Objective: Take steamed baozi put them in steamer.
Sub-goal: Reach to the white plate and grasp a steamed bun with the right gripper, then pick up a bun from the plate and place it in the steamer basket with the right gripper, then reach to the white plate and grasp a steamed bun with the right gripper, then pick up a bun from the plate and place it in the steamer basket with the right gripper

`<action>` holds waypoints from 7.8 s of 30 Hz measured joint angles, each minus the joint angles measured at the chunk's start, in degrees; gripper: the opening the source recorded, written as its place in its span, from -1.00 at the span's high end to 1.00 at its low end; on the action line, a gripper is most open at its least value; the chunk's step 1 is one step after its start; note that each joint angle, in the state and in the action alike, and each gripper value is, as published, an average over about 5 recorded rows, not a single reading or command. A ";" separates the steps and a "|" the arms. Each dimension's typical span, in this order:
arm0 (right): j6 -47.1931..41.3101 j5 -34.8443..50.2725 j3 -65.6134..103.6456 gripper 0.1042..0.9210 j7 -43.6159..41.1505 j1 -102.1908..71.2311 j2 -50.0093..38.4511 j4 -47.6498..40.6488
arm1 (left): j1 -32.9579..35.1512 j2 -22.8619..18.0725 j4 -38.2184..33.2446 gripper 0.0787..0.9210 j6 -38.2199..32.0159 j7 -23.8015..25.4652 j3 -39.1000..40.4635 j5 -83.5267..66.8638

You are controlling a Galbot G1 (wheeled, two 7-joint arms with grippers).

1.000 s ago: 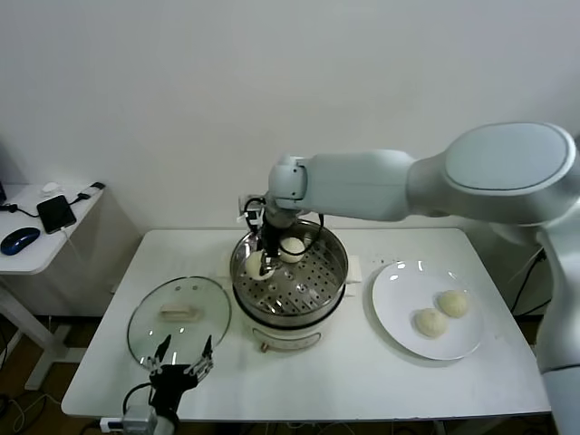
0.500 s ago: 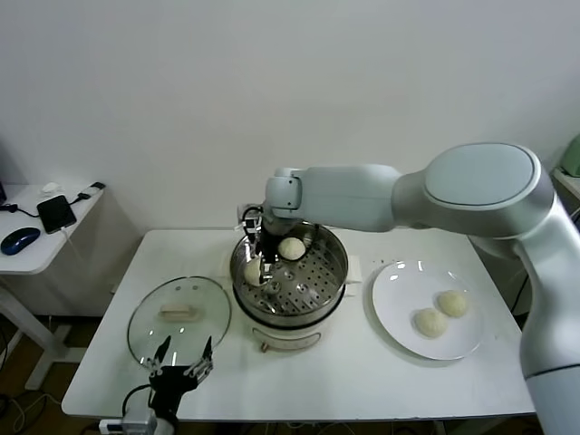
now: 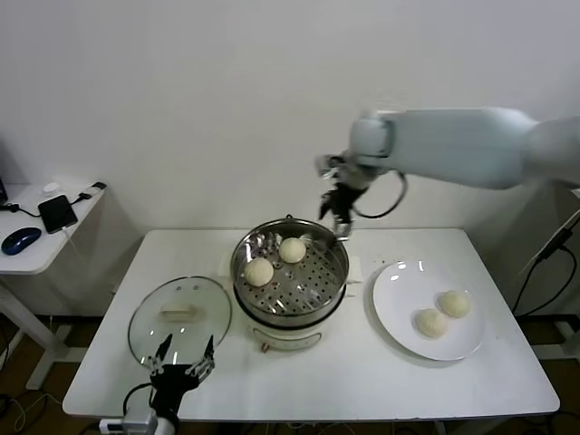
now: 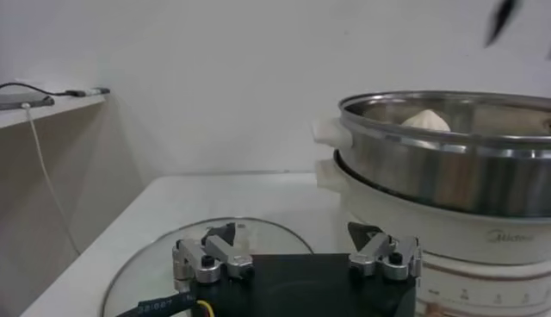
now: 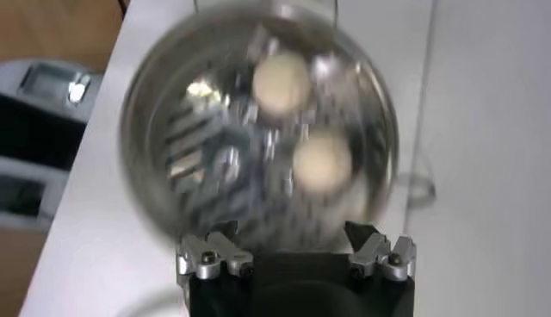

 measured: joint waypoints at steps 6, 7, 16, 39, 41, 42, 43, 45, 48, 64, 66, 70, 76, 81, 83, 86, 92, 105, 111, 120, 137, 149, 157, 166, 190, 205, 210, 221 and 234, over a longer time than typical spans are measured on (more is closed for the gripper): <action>0.76 -8.83 -1.24 -0.76 -0.12 -2.42 -13.02 3.94 | -0.07 -0.39 0.39 -0.77 -0.06 -0.02 -0.14 0.20; 0.78 -10.31 -0.79 -0.76 0.00 -3.65 -14.77 4.26 | -0.06 -0.51 0.43 -0.77 -0.06 -0.02 -0.17 0.30; 0.63 -21.41 10.34 -0.76 2.39 -20.16 -23.32 3.03 | -0.25 -2.03 1.16 -0.77 0.36 0.47 -0.06 1.71; 0.06 -30.14 29.37 -0.76 5.35 -43.36 -20.65 -7.23 | -0.71 -4.30 1.58 -0.77 0.98 0.94 -0.14 3.77; 0.07 -30.23 29.45 -0.75 5.17 -43.46 -20.41 -7.51 | -0.73 -4.32 1.58 -0.77 0.98 0.95 -0.13 3.79; 0.08 -30.28 29.46 -0.74 5.06 -43.47 -20.32 -7.59 | -0.73 -4.32 1.57 -0.77 0.98 0.95 -0.14 3.80; 0.11 -30.33 29.47 -0.72 4.97 -43.47 -20.23 -7.66 | -0.74 -4.33 1.57 -0.77 0.98 0.95 -0.14 3.80; 0.21 -30.35 29.54 -0.62 4.82 -43.46 -20.00 -7.83 | -0.76 -4.36 1.55 -0.77 0.99 0.95 -0.12 3.82; 0.54 -30.14 29.75 -0.44 4.48 -43.36 -19.67 -8.02 | -0.78 -4.39 1.50 -0.77 1.00 0.95 -0.05 3.87; 6.16 -26.66 23.50 -0.30 -1.40 -28.46 -17.05 -6.97 | 0.27 -3.72 0.06 -0.77 0.47 0.85 0.24 3.74; 8.15 -25.21 21.75 -0.30 -2.42 -24.11 -15.16 -6.99 | 0.33 -3.46 -0.04 -0.77 0.35 0.82 0.33 3.58; 13.39 -22.83 19.33 -0.30 -4.42 -15.81 -10.19 -6.61 | 0.08 -3.36 -0.07 -0.77 0.47 0.96 0.65 3.59; 21.95 -21.63 18.79 -0.30 -6.39 -8.37 -1.42 -3.51 | -0.62 -3.60 0.19 -0.77 0.77 1.08 0.89 3.82; 28.20 -24.09 19.26 -0.30 -6.40 -7.59 4.91 -0.37 | -0.99 -4.03 0.60 -0.77 0.94 1.12 0.73 3.90; 30.51 -25.91 19.44 -0.30 -6.08 -8.38 7.02 0.34 | -1.08 -4.27 0.74 -0.77 1.00 1.12 0.61 3.91; 33.58 -28.93 19.79 -0.30 -5.27 -10.38 9.79 0.89 | -1.07 -4.61 0.88 -0.77 1.04 1.11 0.46 3.93; 38.15 -34.58 20.60 -0.30 -3.64 -15.69 14.12 0.38 | -0.78 -4.80 1.39 -0.77 0.92 0.99 0.17 3.96; 43.89 -42.45 23.08 -0.43 -1.63 -25.27 20.21 -6.83 | -0.65 -4.90 1.53 -0.77 0.83 0.79 -0.05 3.80; 45.28 -41.58 23.46 -0.73 -1.95 -25.49 20.67 -8.69 | -0.61 -4.90 1.55 -0.77 0.82 0.73 -0.03 3.75; 46.76 -31.76 19.95 -0.76 -5.96 -17.99 17.46 -10.99 | -0.30 -4.90 1.06 -0.77 0.77 0.83 0.53 4.10; 27.98 -21.18 4.02 -0.76 -6.15 -7.04 -9.76 -10.60 | -0.23 -4.27 0.87 -0.77 0.47 1.07 0.47 3.94; 16.42 -25.54 12.86 -0.76 -2.88 -23.37 -20.40 -12.98 | -0.04 -5.45 1.34 -0.77 0.92 1.34 0.58 5.09; 13.59 -29.22 21.46 -0.76 -1.10 -34.14 -19.95 -18.00 | 0.15 -5.67 1.88 -0.77 0.77 1.34 0.42 5.37; 13.35 -32.56 27.32 -0.76 -0.05 -40.74 -16.47 -24.41 | 0.57 -5.67 2.06 -0.77 0.40 1.22 0.31 5.35; 12.13 -34.58 29.60 -0.19 0.27 -40.85 -14.83 -25.37 | 1.59 -5.46 0.91 -0.77 -0.05 1.06 0.73 5.27; 6.30 -7.57 9.02 -0.22 0.60 -8.14 -7.45 -7.44 | 1.37 -4.32 -0.57 -0.77 0.46 1.06 1.96 5.28; 3.53 1.31 5.69 -0.22 2.01 -1.66 -2.01 -1.83 | 1.02 -4.24 -0.93 -0.77 0.59 1.07 2.35 5.18; -1.15 8.79 2.81 -0.22 7.08 -3.18 8.88 0.70 | 0.93 -3.95 -1.61 -0.77 0.95 1.08 1.91 4.08; -3.51 8.08 1.59 -0.32 10.79 -10.87 13.95 -1.90 | 0.52 -3.88 -1.61 -0.77 1.13 1.16 1.88 3.48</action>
